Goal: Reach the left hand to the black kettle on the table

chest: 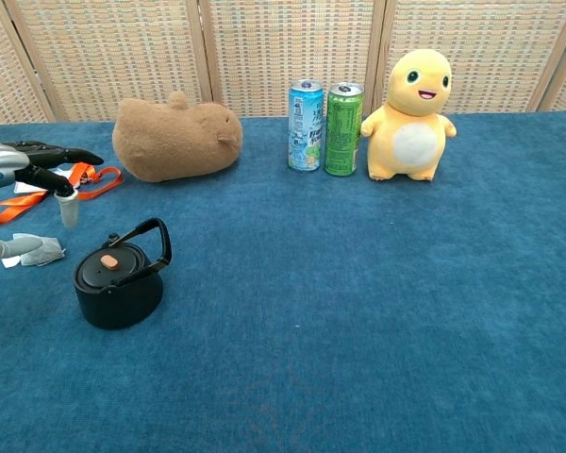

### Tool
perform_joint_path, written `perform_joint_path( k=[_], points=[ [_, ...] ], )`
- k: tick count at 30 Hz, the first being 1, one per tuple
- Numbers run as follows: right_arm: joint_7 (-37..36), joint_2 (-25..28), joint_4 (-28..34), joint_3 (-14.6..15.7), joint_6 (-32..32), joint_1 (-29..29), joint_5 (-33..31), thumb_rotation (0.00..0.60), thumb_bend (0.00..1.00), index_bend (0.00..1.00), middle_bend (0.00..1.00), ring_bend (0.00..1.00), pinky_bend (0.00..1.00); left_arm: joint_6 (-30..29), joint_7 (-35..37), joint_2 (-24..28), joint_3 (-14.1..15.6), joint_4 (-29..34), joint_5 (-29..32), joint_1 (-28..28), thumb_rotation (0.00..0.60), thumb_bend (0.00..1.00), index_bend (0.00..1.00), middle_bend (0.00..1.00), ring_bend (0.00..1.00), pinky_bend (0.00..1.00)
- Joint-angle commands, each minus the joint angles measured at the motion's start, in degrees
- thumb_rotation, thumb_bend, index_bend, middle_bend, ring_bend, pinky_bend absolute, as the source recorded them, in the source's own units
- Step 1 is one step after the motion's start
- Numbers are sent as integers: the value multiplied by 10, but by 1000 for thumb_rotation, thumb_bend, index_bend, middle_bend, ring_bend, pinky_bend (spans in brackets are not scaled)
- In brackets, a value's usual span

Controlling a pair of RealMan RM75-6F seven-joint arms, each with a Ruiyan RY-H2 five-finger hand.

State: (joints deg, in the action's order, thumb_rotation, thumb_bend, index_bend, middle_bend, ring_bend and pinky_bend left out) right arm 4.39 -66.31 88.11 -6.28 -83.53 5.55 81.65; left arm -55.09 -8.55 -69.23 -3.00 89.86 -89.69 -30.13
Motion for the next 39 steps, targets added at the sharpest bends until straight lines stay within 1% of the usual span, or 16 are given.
perform_joint_path(
  k=[1, 12, 26, 29, 33, 39],
  points=[
    [-1, 0, 0, 0, 0, 0, 0, 600, 0, 0, 0, 0, 0, 9, -13, -8, -2, 0, 13, -8, 600, 412, 415, 0, 0, 0],
    [-8, 2, -1, 0, 2, 1, -1, 600, 0, 0, 0, 0, 0, 14, -28, -62, 5, -32, 28, -22, 600, 411, 415, 0, 0, 0],
    [-10, 2, -3, -1, 5, 2, -5, 600, 0, 0, 0, 0, 0, 17, -39, -93, 10, -50, 42, -35, 600, 412, 428, 0, 0, 0],
    [-11, 3, -3, -1, 5, 2, -5, 600, 0, 0, 0, 0, 0, 21, -46, -99, 11, -51, 48, -38, 600, 412, 446, 0, 0, 0],
    [-14, 4, -4, -1, 5, 1, -6, 600, 0, 0, 0, 0, 0, 20, -55, -107, 11, -54, 56, -40, 600, 411, 515, 0, 0, 0],
    [-16, 4, -5, -1, 5, 1, -6, 600, 0, 0, 0, 0, 0, 15, -65, -110, 9, -51, 69, -39, 600, 411, 588, 0, 0, 0]
  ],
)
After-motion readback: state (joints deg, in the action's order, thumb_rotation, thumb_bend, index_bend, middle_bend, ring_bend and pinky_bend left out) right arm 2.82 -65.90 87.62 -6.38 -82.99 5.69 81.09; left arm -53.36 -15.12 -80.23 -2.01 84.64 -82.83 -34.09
